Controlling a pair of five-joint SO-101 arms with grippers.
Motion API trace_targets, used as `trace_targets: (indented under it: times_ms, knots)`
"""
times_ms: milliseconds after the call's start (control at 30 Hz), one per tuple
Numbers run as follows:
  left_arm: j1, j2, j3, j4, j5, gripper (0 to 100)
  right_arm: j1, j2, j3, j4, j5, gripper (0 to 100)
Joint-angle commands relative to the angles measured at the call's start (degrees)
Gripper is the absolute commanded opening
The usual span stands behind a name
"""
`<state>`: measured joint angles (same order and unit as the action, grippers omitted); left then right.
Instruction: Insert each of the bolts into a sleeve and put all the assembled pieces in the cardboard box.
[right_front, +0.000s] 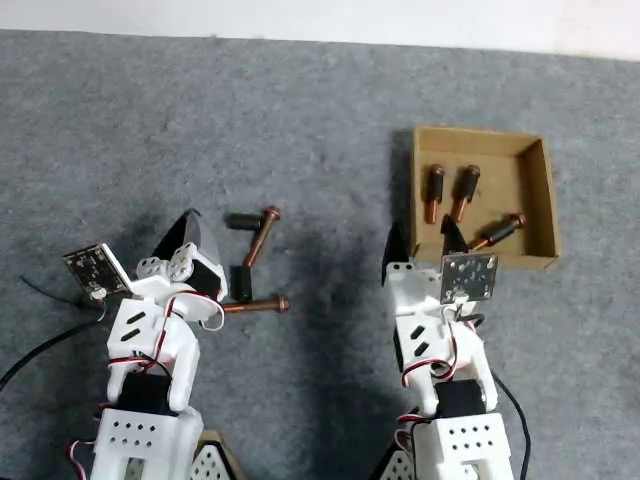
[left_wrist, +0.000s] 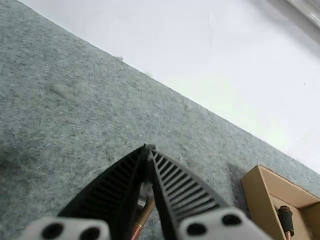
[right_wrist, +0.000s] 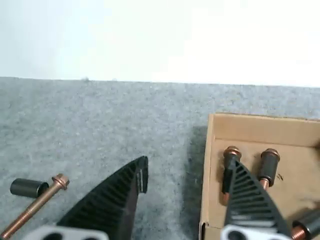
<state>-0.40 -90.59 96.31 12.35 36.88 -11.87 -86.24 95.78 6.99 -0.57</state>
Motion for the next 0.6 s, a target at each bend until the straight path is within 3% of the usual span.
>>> trace_targets:
  times_ms: [0, 133, 267, 400, 467, 567]
  knots:
    - [0.31, -0.75, 1.36, -1.14, -0.44, 1, -0.22, -1.01, 6.46, 0.40, -0.26, 21.9]
    - [-0.04, -0.75, 0.92, -1.14, -1.67, 1, -0.22, -1.01, 6.46, 0.40, -0.26, 21.9]
    - [-5.49, -0.84, -1.36, -0.18, -6.95, 1, -0.22, -1.01, 6.46, 0.31, -0.26, 21.9]
    - [-12.18, -0.84, -6.20, 9.41, -7.38, 1, -0.22, -1.01, 6.46, 0.31, -0.26, 21.9]
    - [-13.14, -0.84, -9.54, 18.64, -13.45, 2, -0.22, -1.01, 6.46, 0.31, -0.26, 21.9]
    - [-12.26, -0.84, -13.32, 32.09, -29.36, 9, -0.22, -0.75, 6.55, 0.57, -0.26, 21.9]
